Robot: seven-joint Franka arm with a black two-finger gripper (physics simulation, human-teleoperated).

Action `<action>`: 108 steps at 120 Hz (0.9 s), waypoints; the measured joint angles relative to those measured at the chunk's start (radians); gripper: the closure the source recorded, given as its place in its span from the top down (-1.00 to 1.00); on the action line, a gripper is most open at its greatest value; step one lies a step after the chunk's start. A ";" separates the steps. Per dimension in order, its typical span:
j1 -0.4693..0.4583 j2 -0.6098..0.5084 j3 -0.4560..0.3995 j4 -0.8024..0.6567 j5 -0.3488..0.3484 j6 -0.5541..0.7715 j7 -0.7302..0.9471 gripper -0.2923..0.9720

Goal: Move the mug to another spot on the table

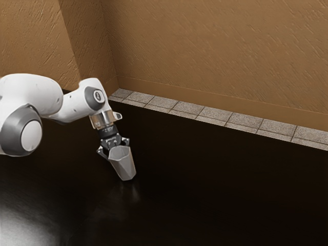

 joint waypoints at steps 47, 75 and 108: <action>0.008 -0.017 0.001 -0.002 -0.013 0.014 0.016 0.23; 0.023 -0.083 0.001 -0.018 -0.009 0.017 0.023 0.44; -0.010 -0.304 -0.011 -0.158 0.014 0.015 0.044 0.51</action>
